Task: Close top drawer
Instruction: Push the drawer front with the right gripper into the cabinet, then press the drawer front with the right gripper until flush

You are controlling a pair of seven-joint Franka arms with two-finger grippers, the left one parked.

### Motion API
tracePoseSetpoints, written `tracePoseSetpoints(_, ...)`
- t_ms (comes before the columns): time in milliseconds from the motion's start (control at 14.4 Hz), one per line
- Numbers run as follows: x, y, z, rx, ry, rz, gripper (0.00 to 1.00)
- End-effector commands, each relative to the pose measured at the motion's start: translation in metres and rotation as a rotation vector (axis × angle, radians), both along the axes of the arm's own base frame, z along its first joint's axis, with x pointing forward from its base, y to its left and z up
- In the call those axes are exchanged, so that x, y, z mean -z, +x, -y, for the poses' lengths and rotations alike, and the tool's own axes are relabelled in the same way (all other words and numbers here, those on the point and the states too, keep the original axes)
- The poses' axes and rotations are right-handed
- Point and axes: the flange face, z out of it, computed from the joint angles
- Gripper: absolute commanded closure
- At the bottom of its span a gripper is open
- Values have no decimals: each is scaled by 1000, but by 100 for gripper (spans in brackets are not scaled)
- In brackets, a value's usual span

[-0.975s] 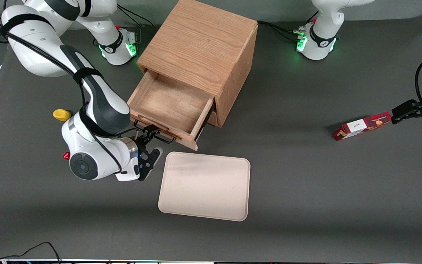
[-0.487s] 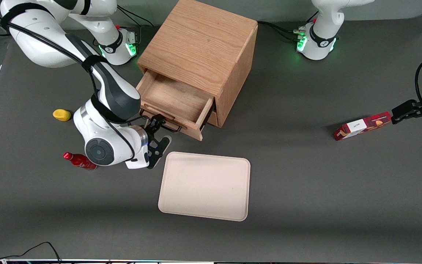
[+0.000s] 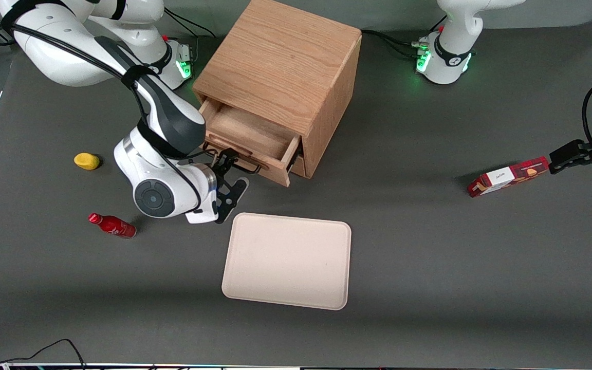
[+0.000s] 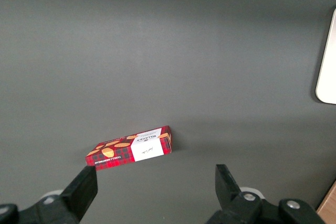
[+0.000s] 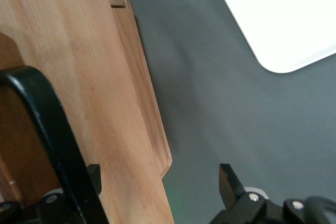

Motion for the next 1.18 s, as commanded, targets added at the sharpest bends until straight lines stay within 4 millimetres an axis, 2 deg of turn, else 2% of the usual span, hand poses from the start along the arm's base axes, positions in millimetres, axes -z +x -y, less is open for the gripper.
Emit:
tracePoseSetpoints(0, 3, -25, -7, 9, -39, 25, 0)
tracePoseSetpoints(348, 3, -47, -12, 29, -30, 20, 0)
tracePoseSetpoints(1114, -2, -69, -36, 53, -41, 16, 0)
